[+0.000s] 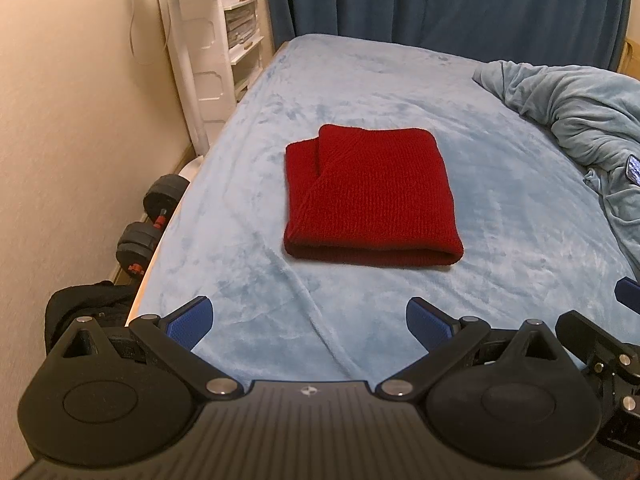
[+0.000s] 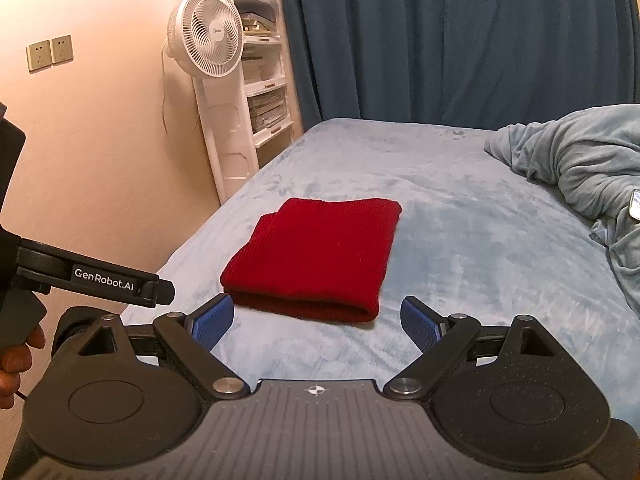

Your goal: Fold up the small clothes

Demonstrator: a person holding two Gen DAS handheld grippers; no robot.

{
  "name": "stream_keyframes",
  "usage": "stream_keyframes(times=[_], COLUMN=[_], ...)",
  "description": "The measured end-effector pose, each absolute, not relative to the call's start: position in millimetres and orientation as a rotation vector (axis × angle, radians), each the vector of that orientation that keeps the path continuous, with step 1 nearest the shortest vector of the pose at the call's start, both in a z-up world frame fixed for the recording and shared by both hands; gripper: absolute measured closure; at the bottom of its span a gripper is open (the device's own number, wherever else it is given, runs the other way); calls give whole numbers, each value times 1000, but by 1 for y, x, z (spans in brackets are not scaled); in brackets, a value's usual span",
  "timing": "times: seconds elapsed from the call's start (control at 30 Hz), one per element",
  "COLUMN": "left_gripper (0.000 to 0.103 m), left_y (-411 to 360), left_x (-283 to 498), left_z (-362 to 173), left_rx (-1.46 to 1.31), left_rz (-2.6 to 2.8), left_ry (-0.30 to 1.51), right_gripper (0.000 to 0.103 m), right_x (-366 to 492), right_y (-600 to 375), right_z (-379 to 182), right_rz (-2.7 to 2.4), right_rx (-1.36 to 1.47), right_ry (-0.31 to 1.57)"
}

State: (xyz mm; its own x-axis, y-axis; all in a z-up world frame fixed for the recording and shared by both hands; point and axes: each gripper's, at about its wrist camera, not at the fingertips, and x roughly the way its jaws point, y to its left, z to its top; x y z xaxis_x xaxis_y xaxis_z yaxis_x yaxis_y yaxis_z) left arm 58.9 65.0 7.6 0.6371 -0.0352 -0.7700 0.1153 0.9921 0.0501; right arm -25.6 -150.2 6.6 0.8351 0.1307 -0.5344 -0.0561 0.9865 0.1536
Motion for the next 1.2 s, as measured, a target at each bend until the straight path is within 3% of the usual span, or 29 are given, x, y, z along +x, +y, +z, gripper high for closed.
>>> stream_keyframes(times=[0.73, 1.2], left_gripper=[0, 0], left_y=[65, 50], left_x=[96, 146], left_z=[-12, -35], left_rx=[97, 19], left_rz=[-37, -3], left_ry=[962, 1027], right_gripper=[12, 1], right_x=[3, 53], right_y=[-157, -195], right_z=[-10, -28], right_rz=[81, -26], right_rx=[148, 187], right_ry=[649, 692])
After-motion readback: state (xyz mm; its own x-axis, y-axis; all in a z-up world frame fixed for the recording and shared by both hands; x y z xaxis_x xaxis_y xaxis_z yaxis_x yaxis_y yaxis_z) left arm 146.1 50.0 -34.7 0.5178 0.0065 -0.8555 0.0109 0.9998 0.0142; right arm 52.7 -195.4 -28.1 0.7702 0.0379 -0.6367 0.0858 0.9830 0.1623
